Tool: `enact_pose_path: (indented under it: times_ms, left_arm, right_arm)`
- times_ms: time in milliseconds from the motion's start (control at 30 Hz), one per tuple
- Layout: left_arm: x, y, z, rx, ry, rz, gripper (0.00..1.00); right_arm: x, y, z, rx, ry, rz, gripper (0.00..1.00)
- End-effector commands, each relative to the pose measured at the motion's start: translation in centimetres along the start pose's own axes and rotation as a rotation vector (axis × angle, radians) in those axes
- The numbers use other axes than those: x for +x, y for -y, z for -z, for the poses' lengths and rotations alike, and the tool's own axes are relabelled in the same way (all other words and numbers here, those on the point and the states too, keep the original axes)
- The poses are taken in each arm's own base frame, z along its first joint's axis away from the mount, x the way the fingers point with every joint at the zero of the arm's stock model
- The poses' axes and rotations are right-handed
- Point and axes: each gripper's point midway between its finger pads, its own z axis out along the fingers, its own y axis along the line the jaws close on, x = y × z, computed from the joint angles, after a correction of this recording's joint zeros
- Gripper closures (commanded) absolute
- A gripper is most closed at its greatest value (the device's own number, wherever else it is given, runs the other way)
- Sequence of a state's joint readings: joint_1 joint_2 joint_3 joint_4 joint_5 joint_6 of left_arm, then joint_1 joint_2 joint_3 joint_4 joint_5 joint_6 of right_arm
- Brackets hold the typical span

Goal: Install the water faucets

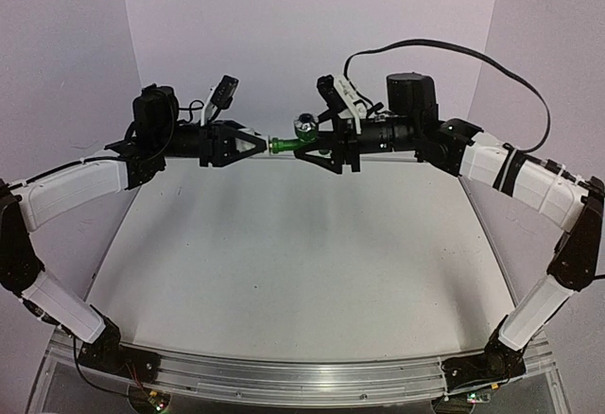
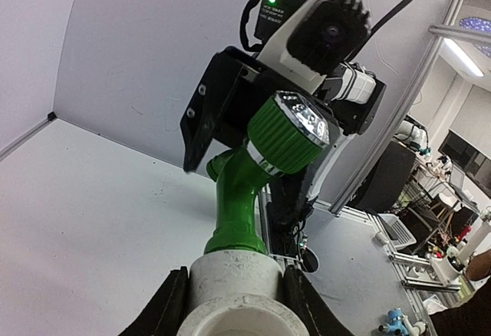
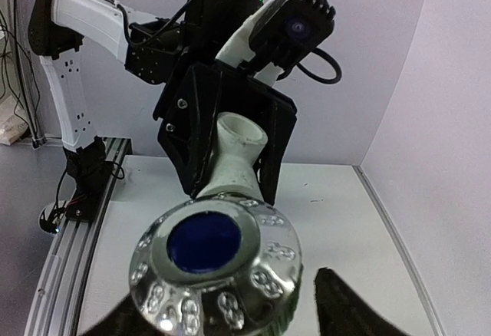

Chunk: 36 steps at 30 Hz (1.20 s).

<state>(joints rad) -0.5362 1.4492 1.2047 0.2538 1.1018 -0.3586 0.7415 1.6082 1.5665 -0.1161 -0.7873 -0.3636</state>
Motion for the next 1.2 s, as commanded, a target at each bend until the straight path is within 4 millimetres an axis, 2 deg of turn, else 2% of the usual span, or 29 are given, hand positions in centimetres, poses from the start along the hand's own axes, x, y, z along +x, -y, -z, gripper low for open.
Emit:
enact_pose_path:
  times_ms: [0, 100, 167, 200, 267, 333, 400, 500, 600, 700, 733, 767, 833, 900, 1000, 1033, 1067, 1133, 1167]
  left_arm:
    - [-2.8, 2.8, 0.1, 0.084, 0.023, -0.182, 1.00]
    - [-3.0, 3.1, 0.0, 0.101, 0.022, -0.290, 1.00]
    - [-3.0, 3.4, 0.0, 0.125, 0.022, -0.443, 1.00]
    - [-2.8, 3.9, 0.0, 0.153, 0.021, -0.522, 1.00]
    - [-1.8, 5.0, 0.4, 0.211, 0.031, -0.771, 1.00]
    - [-0.8, 5.2, 0.7, 0.214, 0.056, -1.053, 1.00]
    - [-1.3, 4.7, 0.5, 0.181, 0.077, -1.301, 1.00]
    - [-2.6, 3.3, 0.0, 0.121, 0.082, -1.566, 1.00]
    - [-2.3, 0.7, -0.4, 0.020, 0.019, -1.887, 1.00]
    - [-1.9, -3.5, -0.4, -0.115, -0.166, -2.276, 1.00]
    - [-2.3, -4.8, -0.3, -0.168, -0.241, -2.357, 1.00]
    - [-2.7, -6.1, -0.1, -0.214, -0.321, -2.433, 1.00]
    - [-3.2, -6.4, 0.2, -0.238, -0.361, -2.490, 1.00]
    - [-2.7, -5.2, 0.4, -0.201, -0.307, -2.477, 1.00]
    - [-2.2, -2.3, 0.5, -0.125, -0.173, -2.395, 1.00]
    - [-2.4, -1.3, 0.5, -0.115, -0.137, -2.337, 1.00]
    - [-3.0, -0.5, 0.5, -0.117, -0.109, -2.267, 1.00]
    - [-5.2, 1.5, 0.7, -0.136, -0.048, -2.094, 1.00]
    - [-6.3, 2.1, 0.9, -0.155, -0.030, -1.998, 1.00]
  right_arm:
    - [-2.9, 0.2, -0.1, -0.004, 0.075, -0.002, 0.53]
    - [-3.2, 0.4, -0.1, -0.003, 0.082, -0.057, 0.82]
    - [-3.5, 0.2, 0.0, -0.010, 0.091, -0.105, 0.97]
    - [-3.6, 0.2, 0.1, -0.010, 0.093, -0.139, 1.00]
    - [-3.8, 0.1, 0.4, -0.008, 0.102, -0.208, 1.00]
    - [-4.3, 0.1, 0.6, -0.008, 0.116, -0.294, 1.00]
    - [-5.1, 0.1, 0.8, -0.015, 0.132, -0.370, 1.00]
    - [-6.7, 0.4, 1.3, -0.020, 0.162, -0.466, 1.00]
    - [-8.6, 0.4, 1.7, -0.044, 0.191, -0.509, 1.00]
    - [-9.6, 0.9, 1.8, -0.039, 0.209, -0.518, 1.00]
    - [-9.6, 1.1, 1.6, -0.042, 0.209, -0.526, 1.00]
    - [-9.6, 1.3, 1.4, -0.045, 0.209, -0.534, 1.00]
    - [-9.7, 1.6, 1.1, -0.052, 0.211, -0.547, 1.00]
    - [-9.8, 2.0, 0.7, -0.046, 0.214, -0.557, 1.00]
    - [-10.2, 2.5, 1.1, -0.010, 0.226, -0.554, 1.00]
    - [-10.0, 2.8, 1.2, 0.013, 0.226, -0.556, 0.98]
    - [-9.8, 3.0, 1.4, 0.038, 0.225, -0.557, 0.84]
    - [-9.2, 3.6, 2.2, 0.094, 0.220, -0.555, 0.37]
    - [-8.8, 4.1, 2.7, 0.129, 0.213, -0.559, 0.20]
